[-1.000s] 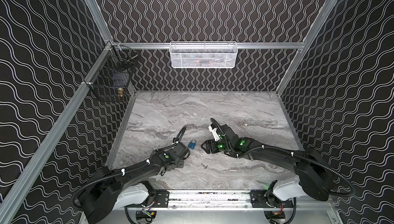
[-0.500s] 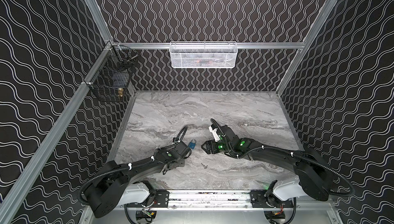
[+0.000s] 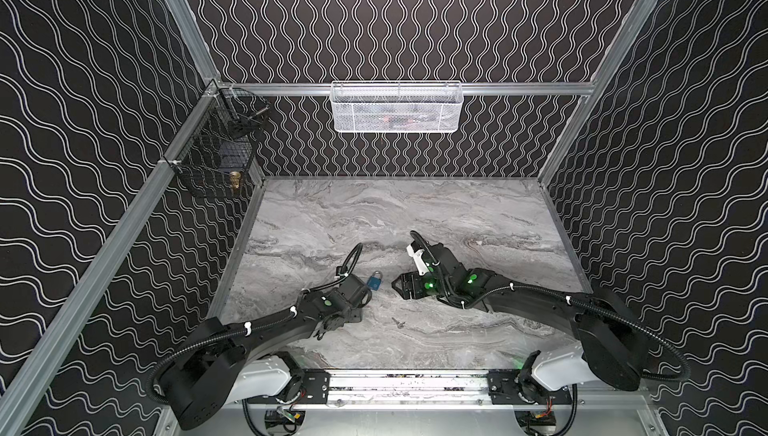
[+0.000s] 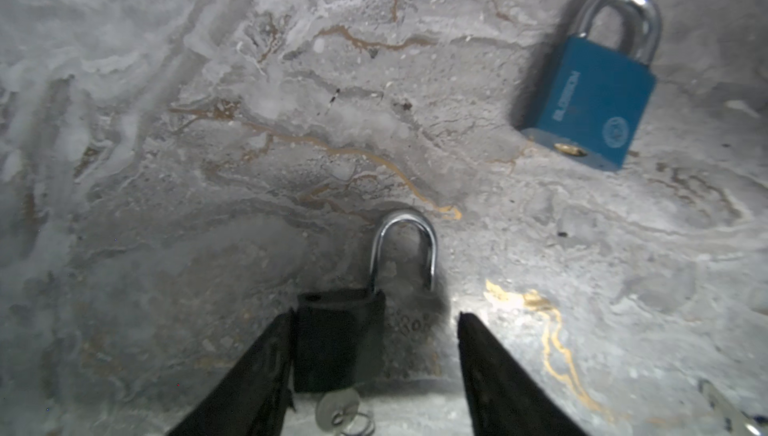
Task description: Unlock with the key
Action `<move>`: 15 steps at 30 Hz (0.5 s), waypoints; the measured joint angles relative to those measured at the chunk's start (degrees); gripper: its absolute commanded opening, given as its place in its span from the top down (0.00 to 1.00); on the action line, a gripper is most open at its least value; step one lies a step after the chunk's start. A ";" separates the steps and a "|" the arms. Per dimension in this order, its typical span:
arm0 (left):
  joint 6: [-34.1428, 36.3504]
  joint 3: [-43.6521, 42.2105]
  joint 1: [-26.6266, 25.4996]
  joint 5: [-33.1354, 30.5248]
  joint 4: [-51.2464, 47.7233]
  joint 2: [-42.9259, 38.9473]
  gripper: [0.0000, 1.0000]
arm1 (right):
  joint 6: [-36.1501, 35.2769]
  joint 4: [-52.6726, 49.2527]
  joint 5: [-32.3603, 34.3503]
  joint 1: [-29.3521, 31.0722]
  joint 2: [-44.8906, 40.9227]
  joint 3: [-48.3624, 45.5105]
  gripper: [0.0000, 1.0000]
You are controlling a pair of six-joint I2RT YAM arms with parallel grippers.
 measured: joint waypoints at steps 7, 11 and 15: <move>-0.26 -0.07 0.28 0.76 0.46 -2.82 0.29 | 0.00 0.00 -0.02 0.00 0.09 0.02 0.20; -0.50 -0.98 1.05 1.27 0.74 -3.32 0.40 | 0.02 0.00 -0.02 0.00 0.09 0.02 0.20; -1.44 -2.86 2.43 2.71 0.96 -3.69 0.47 | 0.02 0.02 -0.02 0.00 0.04 0.00 0.20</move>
